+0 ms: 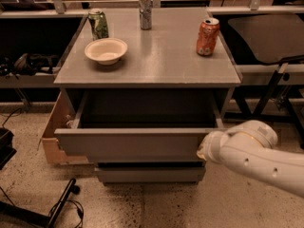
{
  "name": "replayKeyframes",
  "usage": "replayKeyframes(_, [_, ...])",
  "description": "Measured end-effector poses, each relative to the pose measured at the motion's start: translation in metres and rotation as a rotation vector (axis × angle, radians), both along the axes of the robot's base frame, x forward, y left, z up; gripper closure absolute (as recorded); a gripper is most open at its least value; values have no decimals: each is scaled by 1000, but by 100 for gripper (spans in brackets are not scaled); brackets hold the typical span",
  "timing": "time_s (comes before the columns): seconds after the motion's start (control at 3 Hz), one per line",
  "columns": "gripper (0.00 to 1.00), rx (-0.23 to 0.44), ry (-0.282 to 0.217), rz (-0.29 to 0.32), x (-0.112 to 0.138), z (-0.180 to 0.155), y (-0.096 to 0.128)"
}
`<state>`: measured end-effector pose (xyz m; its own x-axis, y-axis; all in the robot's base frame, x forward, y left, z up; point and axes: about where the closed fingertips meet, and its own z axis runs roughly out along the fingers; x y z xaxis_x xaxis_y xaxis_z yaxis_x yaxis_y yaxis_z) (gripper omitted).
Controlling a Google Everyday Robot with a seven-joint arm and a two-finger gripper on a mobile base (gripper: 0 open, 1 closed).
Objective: Close top drawer
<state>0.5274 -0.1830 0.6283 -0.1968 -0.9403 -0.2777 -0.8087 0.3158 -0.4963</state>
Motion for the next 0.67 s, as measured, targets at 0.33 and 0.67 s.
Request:
replayKeyframes(0.33, [100, 0, -14, -5, 13, 1, -5])
replayKeyframes(0.67, [100, 14, -45, -24, 47, 5, -19])
